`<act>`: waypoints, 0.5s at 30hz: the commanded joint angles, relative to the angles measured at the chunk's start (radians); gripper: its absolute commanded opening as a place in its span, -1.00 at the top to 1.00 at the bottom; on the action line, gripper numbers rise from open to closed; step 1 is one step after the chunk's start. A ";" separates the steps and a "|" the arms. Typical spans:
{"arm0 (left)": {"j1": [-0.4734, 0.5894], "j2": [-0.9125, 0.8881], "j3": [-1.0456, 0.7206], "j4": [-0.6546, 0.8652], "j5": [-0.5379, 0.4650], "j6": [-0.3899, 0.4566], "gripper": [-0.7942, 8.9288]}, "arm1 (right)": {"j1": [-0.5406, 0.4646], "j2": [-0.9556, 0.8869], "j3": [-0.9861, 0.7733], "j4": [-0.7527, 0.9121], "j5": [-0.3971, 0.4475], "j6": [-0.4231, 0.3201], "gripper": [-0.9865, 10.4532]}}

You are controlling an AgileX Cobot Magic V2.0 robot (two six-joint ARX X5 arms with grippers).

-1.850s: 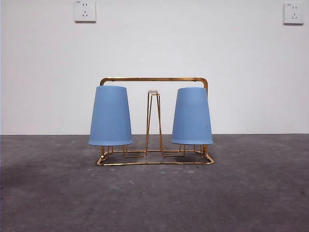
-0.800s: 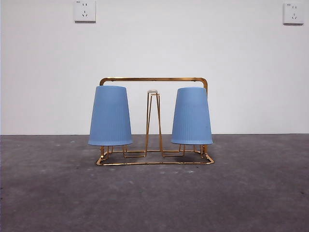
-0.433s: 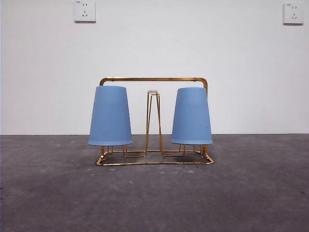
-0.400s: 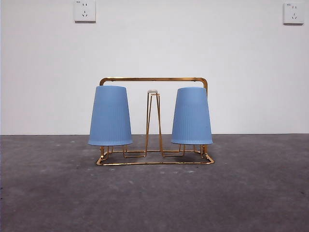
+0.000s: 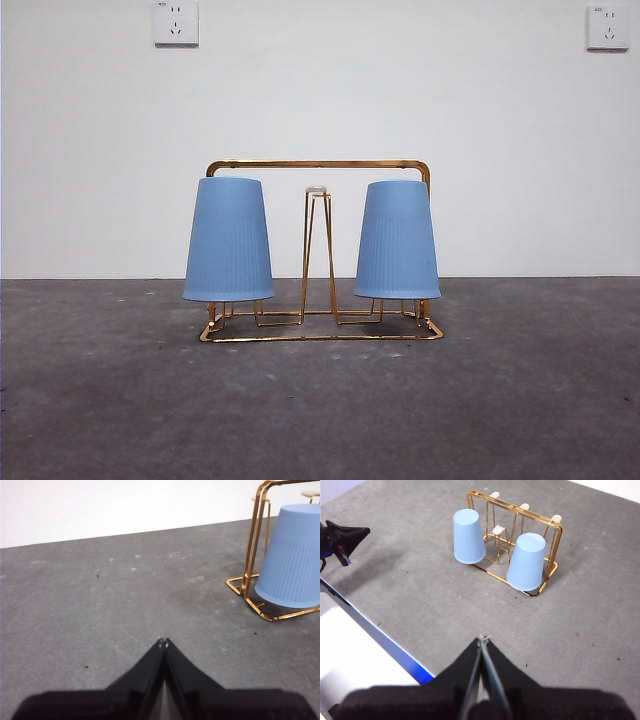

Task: Pick up cup 1,put cup 1 in the cup rack,pick up cup 2,put cup 2 in the cup rack

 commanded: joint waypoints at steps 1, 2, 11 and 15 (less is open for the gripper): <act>0.003 0.000 -0.011 0.008 0.000 -0.009 0.84 | 0.000 0.000 -0.004 -0.026 0.004 0.008 0.82; 0.003 0.000 -0.011 0.008 0.000 -0.009 0.84 | 0.000 0.000 -0.004 -0.026 0.004 0.008 0.82; 0.003 0.000 -0.011 0.008 0.000 -0.009 0.84 | -0.007 -0.001 -0.004 -0.024 0.019 -0.017 0.82; 0.003 0.000 -0.011 0.008 0.000 -0.009 0.84 | -0.102 -0.020 -0.012 0.020 0.096 -0.069 0.82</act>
